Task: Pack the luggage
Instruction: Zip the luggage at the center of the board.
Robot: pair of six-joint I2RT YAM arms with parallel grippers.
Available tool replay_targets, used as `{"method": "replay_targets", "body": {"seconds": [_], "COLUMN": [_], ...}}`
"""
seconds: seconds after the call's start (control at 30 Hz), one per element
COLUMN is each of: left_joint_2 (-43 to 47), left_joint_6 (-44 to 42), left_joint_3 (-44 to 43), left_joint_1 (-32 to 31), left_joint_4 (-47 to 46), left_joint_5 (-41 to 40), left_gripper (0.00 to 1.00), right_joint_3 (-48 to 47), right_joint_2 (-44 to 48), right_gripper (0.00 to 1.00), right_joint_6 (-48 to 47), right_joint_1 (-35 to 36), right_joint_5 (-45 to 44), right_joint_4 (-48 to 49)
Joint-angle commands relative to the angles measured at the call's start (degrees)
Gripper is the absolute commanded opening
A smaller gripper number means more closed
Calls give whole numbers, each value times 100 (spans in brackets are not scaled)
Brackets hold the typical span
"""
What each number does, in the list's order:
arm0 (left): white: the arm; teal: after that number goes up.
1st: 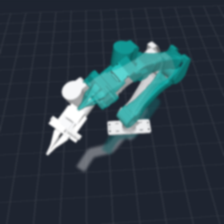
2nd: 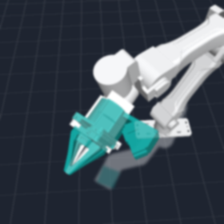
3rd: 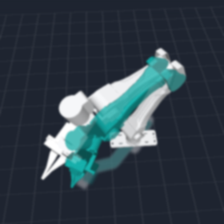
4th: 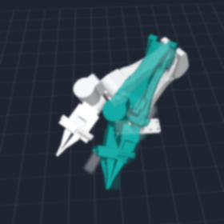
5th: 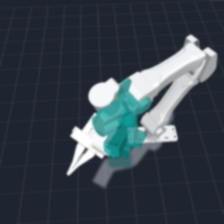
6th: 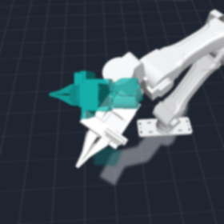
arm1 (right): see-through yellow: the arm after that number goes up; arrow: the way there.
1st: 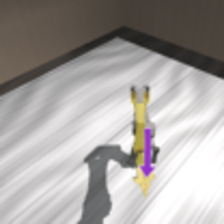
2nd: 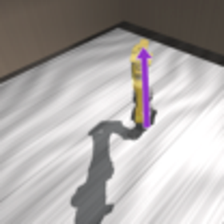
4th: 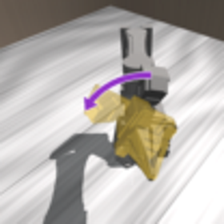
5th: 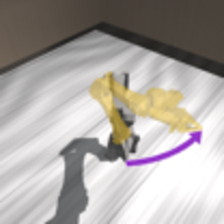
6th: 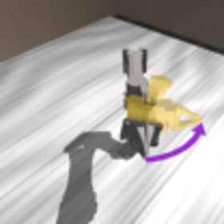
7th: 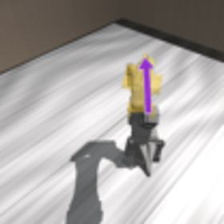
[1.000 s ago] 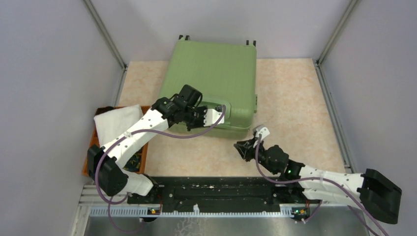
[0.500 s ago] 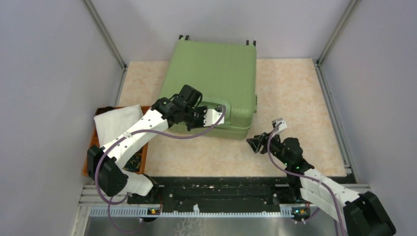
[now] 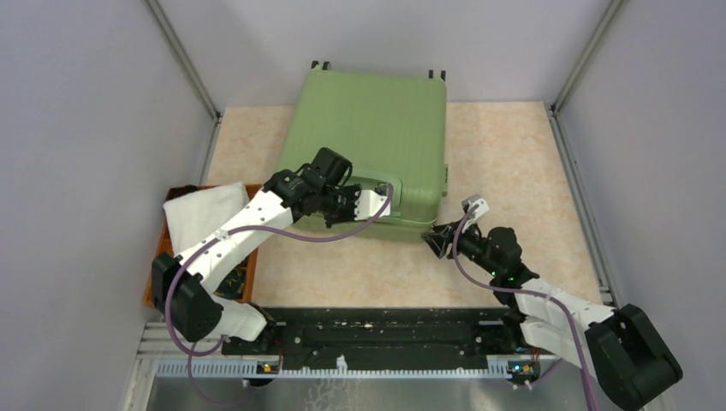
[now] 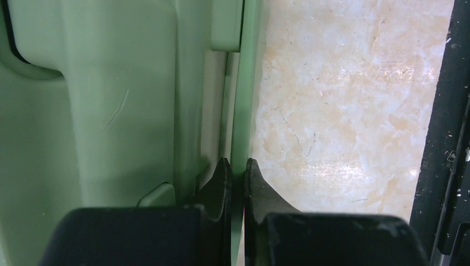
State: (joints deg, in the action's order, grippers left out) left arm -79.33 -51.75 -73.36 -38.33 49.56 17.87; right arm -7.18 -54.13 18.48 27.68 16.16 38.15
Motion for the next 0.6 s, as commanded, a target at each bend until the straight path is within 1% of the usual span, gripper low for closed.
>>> {"method": "replay_targets", "body": {"seconds": [0.0, 0.07, 0.13, 0.27, 0.37, 0.4, 0.57], "left_joint_2": [735, 735, 735, 747, 752, 750, 705], "left_joint_6": [177, 177, 178, 191, 191, 176, 189], "left_joint_3": [-374, -391, -406, -409, -424, -424, -460], "left_joint_1": [0, 1, -8, -10, -17, -17, -28], "left_joint_4": [-1492, -1472, -1465, -1462, -1459, -1458, -1471], "left_joint_5": [133, 118, 114, 90, 80, 68, 102], "left_gripper": [0, 0, 0, 0, 0, 0, 0], "right_joint_3": [-205, -205, -205, -165, -152, -145, 40], "right_joint_2": [-131, -131, -106, -6, 17, 21, 177], "right_gripper": [48, 46, 40, 17, 2, 0, 0], "right_joint_6": [-306, -333, -347, -277, -98, -75, 72], "right_joint_1": [-17, -23, -22, -19, -18, -13, 181], "right_joint_5": [-89, -59, -44, 154, 320, 389, 331], "right_joint_4": [426, 479, 480, 598, 564, 563, 639]}}
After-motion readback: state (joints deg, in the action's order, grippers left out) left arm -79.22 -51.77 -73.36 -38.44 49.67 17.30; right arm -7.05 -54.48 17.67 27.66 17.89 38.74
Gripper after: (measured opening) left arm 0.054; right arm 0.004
